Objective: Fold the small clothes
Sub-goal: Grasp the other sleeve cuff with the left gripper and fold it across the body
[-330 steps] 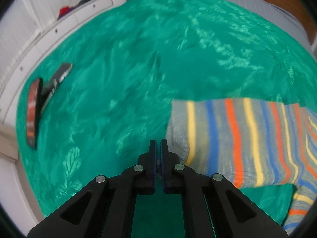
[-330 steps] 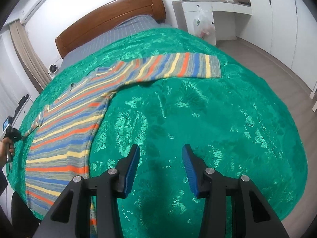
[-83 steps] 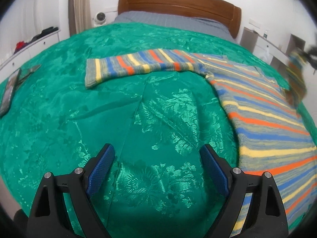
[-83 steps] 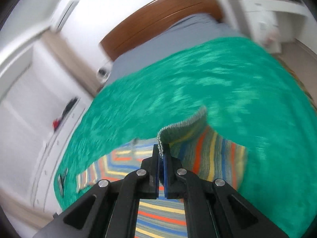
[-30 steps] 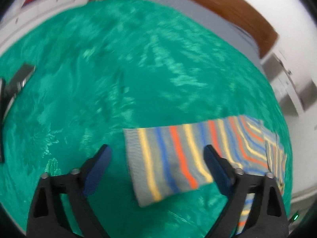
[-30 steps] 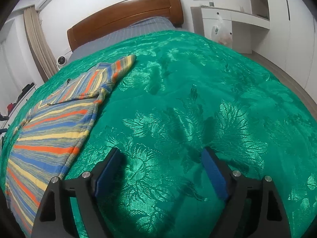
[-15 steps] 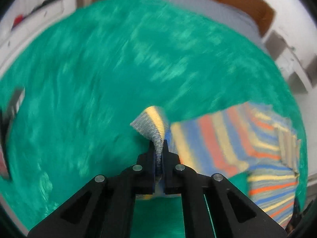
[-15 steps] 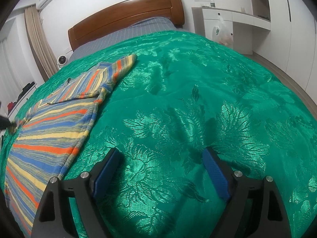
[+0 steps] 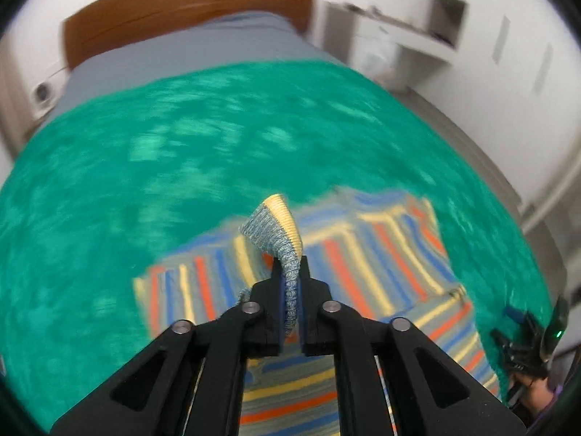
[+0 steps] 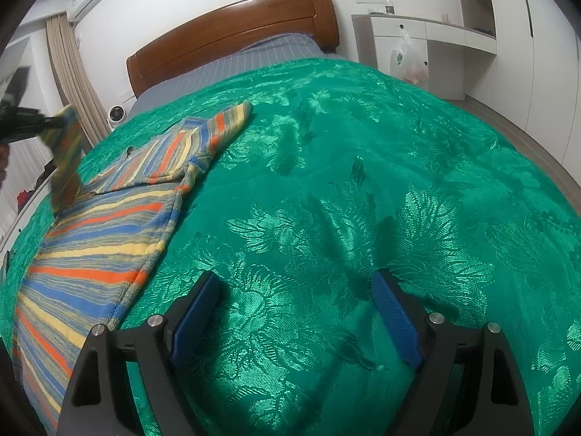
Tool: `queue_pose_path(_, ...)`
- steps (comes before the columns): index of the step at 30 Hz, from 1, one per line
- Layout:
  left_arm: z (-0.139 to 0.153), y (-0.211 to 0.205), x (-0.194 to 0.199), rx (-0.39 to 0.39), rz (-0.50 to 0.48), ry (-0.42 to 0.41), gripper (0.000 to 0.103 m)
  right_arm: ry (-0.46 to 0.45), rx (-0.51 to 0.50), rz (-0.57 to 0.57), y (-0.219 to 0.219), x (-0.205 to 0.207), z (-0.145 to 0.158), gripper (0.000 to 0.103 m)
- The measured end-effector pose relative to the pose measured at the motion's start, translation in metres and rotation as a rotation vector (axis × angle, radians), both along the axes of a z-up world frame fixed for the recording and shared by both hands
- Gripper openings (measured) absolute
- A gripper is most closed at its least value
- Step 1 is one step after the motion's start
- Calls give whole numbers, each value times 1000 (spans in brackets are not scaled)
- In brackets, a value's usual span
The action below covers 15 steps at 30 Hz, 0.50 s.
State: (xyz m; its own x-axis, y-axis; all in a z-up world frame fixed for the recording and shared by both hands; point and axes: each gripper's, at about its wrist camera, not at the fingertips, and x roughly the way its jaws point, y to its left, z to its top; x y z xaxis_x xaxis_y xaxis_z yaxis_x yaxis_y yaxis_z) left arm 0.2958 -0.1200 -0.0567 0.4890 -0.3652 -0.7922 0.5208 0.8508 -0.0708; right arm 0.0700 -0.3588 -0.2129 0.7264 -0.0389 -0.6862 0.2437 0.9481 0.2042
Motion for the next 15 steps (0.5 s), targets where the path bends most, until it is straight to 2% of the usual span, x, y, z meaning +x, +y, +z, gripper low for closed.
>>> queue_pose_path(1, -15, -16, -3, 1, -31, 41, 42, -1, 1, 0, 0, 0, 0, 85)
queue_pose_path(3, -31, -31, -8, -13, -63, 94, 70, -2, 4, 1, 0, -1, 0, 85)
queue_pose_path(5, -32, -25, -26, -52, -92, 77, 69, -4, 7, 1, -1, -1, 0, 85)
queue_pose_path(9, -21, 29, -28, -89, -27, 40, 70, -6, 9, 2, -1, -1, 0, 85)
queue_pose_path(12, -26, 82, -22, -65, 26, 34, 74, -5, 8, 2, -1, -1, 0, 85)
queue_pose_path(15, -49, 117, -28, -18, -8, 100, 74, -5, 9, 2, -1, -1, 0, 85)
